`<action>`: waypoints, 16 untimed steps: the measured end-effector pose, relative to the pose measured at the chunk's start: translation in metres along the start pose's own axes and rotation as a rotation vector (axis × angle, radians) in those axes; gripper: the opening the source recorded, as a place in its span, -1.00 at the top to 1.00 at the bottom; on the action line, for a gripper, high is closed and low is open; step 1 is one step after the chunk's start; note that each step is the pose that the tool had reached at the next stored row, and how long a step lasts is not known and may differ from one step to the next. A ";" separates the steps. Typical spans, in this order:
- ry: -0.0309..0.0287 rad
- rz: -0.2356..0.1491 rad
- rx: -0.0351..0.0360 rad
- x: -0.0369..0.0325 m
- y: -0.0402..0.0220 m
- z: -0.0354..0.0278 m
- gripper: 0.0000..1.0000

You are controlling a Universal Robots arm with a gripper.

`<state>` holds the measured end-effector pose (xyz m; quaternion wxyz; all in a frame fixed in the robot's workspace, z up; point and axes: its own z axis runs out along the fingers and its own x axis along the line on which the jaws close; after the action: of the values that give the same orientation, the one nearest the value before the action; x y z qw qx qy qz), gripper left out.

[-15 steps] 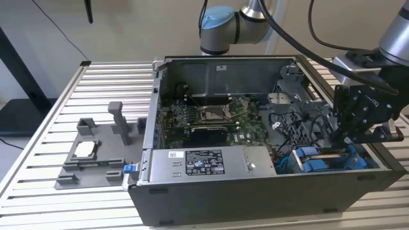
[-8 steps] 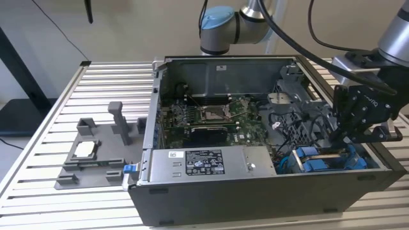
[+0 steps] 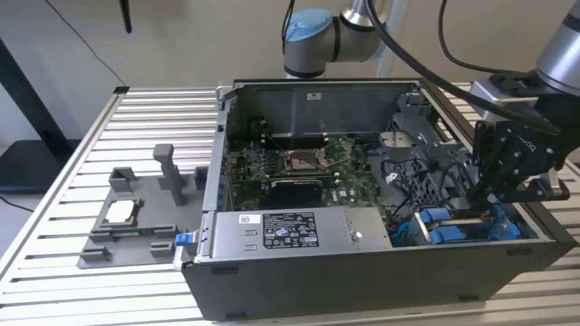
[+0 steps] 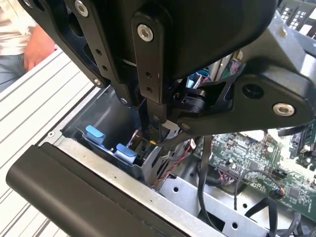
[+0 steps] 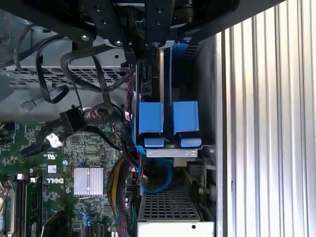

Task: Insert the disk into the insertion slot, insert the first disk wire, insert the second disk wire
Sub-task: 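Insert the first disk wire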

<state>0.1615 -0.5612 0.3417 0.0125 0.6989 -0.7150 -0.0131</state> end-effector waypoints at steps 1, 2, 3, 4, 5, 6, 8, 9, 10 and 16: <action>-0.0001 0.003 0.0000 -0.0002 -0.0001 0.0003 0.62; -0.0001 0.005 0.0000 -0.0003 -0.0002 0.0005 0.62; 0.0000 0.007 0.0001 -0.0003 -0.0003 0.0007 0.62; 0.0000 0.009 0.0001 -0.0004 -0.0003 0.0009 0.62; -0.0002 0.012 0.0000 -0.0004 -0.0003 0.0012 0.62; -0.0004 0.014 0.0000 -0.0004 -0.0003 0.0015 0.62; -0.0006 0.019 0.0000 -0.0004 -0.0003 0.0023 0.62; -0.0006 0.022 0.0000 -0.0004 -0.0004 0.0027 0.62; -0.0007 0.024 0.0000 -0.0004 -0.0004 0.0033 0.62; 0.0006 0.033 -0.0014 -0.0003 -0.0006 0.0091 0.62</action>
<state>0.1617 -0.5609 0.3326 0.0134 0.6871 -0.7263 -0.0131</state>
